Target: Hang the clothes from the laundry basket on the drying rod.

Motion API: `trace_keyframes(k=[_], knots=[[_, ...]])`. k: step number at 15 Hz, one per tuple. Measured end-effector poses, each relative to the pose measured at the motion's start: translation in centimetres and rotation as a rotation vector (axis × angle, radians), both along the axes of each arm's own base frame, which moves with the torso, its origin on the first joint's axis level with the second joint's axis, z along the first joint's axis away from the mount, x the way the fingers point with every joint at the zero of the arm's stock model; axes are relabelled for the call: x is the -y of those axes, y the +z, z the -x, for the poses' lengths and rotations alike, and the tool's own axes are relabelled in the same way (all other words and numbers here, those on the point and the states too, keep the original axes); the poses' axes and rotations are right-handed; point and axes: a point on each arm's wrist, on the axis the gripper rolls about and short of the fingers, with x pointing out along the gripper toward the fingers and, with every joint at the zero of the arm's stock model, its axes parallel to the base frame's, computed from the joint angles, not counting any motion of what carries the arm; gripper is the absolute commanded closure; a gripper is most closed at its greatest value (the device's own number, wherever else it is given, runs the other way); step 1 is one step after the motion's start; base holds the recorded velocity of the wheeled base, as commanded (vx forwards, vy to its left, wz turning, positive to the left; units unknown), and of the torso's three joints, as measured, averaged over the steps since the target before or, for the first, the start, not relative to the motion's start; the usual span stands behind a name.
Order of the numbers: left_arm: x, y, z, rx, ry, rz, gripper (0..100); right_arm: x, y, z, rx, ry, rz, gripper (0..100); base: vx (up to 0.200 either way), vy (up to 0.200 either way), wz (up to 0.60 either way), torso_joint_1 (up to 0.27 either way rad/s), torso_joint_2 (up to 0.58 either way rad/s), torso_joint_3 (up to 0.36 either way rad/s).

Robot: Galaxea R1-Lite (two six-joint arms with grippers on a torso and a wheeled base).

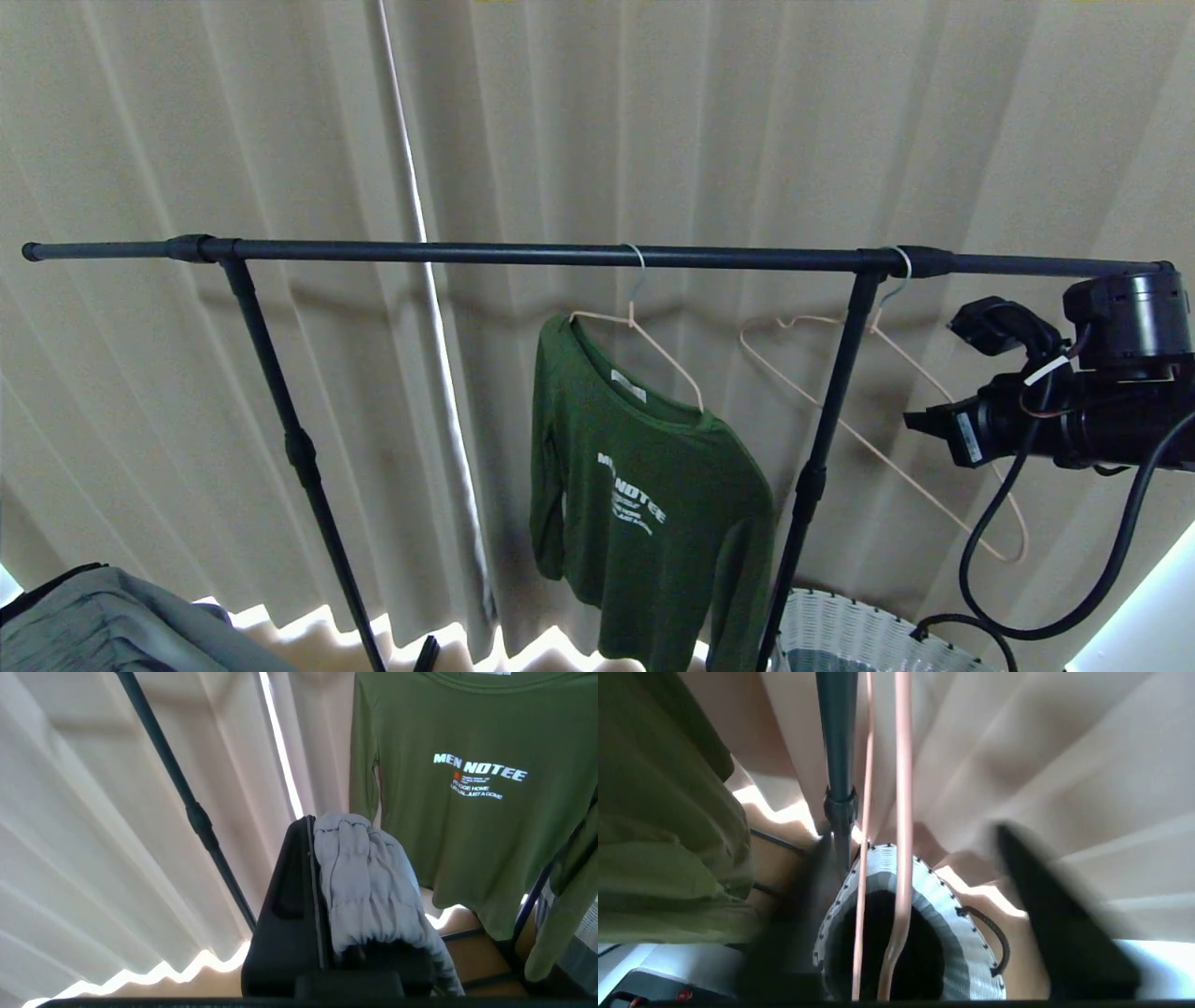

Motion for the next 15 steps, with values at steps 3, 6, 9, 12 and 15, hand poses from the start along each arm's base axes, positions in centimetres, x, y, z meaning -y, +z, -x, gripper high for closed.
trace_keyframes(k=[3, 6, 9, 12, 15], knots=[[0.0, 0.0, 0.0, 0.0, 0.0, 0.0, 100, 0.0, 0.4, 0.3, 0.012, 0.0, -0.001, 100, 0.0, 0.0, 0.0, 0.0, 0.0, 0.0], [0.0, 0.0, 0.0, 0.0, 0.0, 0.0, 100, 0.0, 0.6, 0.8, 0.016, -0.023, -0.03, 100, 0.0, 0.0, 0.0, 0.0, 0.0, 0.0], [0.0, 0.0, 0.0, 0.0, 0.0, 0.0, 100, 0.0, 1.5, 1.5, 0.03, -0.094, -0.125, 100, 0.0, 0.0, 0.0, 0.0, 0.0, 0.0], [0.0, -0.1, 0.0, -0.001, 0.0, 0.0, 100, 0.1, 2.2, 2.8, 0.053, -0.125, -0.166, 100, 0.0, 0.0, 0.0, 0.0, 0.0, 0.0], [0.0, 0.0, 0.0, -0.001, 0.0, 0.0, 100, 0.4, 3.1, 4.5, 0.089, -0.133, -0.17, 100, 0.0, 0.0, 0.0, 0.0, 0.0, 0.0]])
